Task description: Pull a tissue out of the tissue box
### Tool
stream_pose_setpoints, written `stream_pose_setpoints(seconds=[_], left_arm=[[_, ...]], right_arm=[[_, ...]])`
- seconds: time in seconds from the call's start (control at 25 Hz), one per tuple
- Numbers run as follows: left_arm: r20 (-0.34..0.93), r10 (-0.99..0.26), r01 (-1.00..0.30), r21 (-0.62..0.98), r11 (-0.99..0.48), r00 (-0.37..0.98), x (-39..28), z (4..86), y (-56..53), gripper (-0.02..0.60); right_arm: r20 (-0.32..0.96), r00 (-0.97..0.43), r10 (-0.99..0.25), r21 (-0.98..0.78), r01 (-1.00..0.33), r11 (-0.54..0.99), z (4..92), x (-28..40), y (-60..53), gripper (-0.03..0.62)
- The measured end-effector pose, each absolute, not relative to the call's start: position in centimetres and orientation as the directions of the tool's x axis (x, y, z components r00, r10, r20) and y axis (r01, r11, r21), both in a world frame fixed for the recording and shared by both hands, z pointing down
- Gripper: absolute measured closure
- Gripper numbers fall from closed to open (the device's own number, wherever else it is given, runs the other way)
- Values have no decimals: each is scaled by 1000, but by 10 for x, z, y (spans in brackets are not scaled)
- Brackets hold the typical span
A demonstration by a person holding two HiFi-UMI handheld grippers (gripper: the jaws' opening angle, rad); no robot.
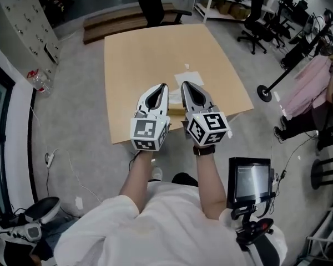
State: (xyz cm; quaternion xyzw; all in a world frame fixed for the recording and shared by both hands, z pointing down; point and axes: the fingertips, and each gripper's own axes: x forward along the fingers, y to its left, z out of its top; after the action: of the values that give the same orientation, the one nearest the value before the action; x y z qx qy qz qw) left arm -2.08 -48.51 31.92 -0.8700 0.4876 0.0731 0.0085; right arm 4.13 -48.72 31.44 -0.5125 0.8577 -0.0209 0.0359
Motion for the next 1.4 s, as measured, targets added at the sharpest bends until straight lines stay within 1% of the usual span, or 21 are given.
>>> stream_pose_setpoints(seconds=[0.12, 0.28, 0.44, 0.68, 0.96, 1.24, 1.4], left_arm=[[-87, -844, -843, 63, -534, 529, -25, 339, -517, 580], [-43, -840, -834, 99, -542, 541, -17, 354, -552, 580], [-1, -849, -844, 110, -525, 528, -14, 374, -595, 580], [79, -848, -848, 140, -511, 524, -17, 408, -638, 580], [165, -831, -845, 174, -506, 532, -13, 461, -652, 580], [212, -813, -838, 204, -505, 542, -17, 499, -665, 580], [251, -810, -846, 225, -483, 529, -23, 527, -671, 580]], right_arm=[[-6, -467, -884, -76, -882, 466, 328, 38, -513, 595], [53, -451, -891, -108, -890, 444, 349, 58, -551, 595], [93, -444, -891, -117, -894, 433, 368, 74, -600, 595], [163, -426, -890, -155, -902, 404, 401, 86, -640, 595], [260, -435, -862, -194, -898, 394, 458, 89, -654, 595], [357, -473, -805, -206, -881, 426, 504, 73, -667, 595], [444, -421, -791, -150, -905, 397, 538, 72, -674, 595]])
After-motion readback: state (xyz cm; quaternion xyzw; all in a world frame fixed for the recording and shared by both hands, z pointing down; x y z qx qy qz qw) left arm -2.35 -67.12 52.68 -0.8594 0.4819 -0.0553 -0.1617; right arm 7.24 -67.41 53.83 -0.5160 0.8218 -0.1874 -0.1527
